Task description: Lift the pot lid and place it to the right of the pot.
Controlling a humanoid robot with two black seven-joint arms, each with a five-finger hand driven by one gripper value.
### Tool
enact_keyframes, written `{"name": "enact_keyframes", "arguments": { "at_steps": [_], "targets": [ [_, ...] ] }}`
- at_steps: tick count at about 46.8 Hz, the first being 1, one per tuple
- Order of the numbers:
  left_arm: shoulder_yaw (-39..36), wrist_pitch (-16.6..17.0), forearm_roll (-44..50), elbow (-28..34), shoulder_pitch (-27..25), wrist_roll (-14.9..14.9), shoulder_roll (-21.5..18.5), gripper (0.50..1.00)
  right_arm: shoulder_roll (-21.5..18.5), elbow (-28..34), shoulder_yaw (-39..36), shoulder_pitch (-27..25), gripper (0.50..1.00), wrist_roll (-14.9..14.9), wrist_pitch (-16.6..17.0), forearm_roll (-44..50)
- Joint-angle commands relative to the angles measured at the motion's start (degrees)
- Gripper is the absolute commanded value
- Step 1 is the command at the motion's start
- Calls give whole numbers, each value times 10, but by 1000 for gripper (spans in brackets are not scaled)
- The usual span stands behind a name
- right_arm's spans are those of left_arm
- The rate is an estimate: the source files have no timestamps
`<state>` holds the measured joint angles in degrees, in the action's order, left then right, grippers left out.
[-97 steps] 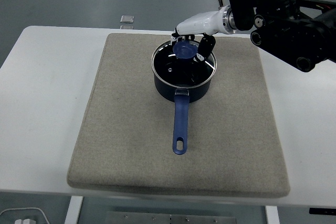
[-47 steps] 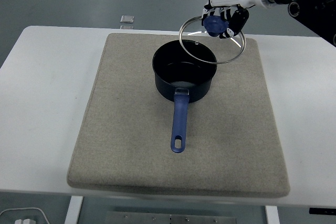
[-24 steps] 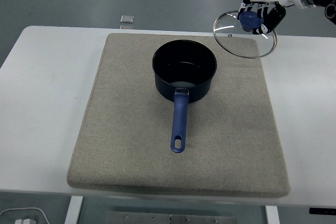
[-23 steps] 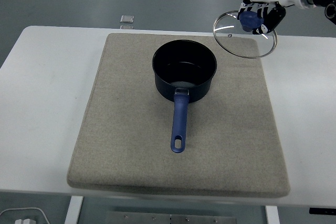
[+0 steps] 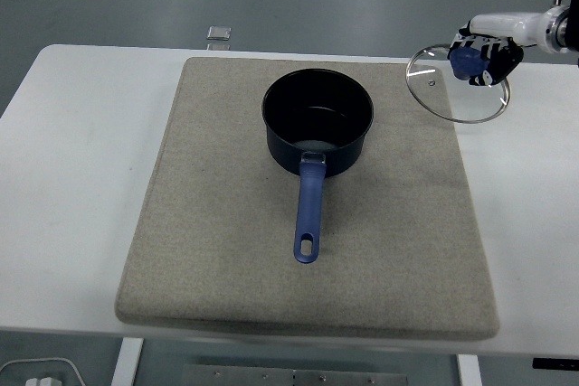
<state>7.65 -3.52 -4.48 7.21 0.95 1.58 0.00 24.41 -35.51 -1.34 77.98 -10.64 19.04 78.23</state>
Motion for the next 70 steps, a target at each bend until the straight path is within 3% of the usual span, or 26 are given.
{"name": "enact_keyframes", "arguments": {
  "at_steps": [1, 20, 47, 51, 56, 60, 64, 70],
  "targets": [
    [0, 0, 0, 0, 0, 0, 0, 1000, -6, 4, 1, -12, 500, 0, -9, 0],
    [0, 0, 0, 0, 0, 0, 0, 1000, -49, 17, -1, -40, 500, 20, -30, 0],
    [0, 0, 0, 0, 0, 0, 0, 1000, -59, 18, -2, -49, 500, 24, -45, -1],
    [0, 0, 0, 0, 0, 0, 0, 1000, -59, 18, -3, -49, 566, 23, -45, -1],
    [0, 0, 0, 0, 0, -1, 0, 1000, -60, 17, -4, -49, 737, 22, -45, -2],
    [0, 0, 0, 0, 0, 0, 0, 1000, -60, 17, -4, -49, 831, 22, -45, -2],
    [0, 0, 0, 0, 0, 0, 0, 1000, -62, 16, -4, -49, 860, 21, -44, -2],
    [0, 0, 0, 0, 0, 0, 0, 1000, -62, 13, -4, -45, 860, 19, -40, -2]
  ]
}}
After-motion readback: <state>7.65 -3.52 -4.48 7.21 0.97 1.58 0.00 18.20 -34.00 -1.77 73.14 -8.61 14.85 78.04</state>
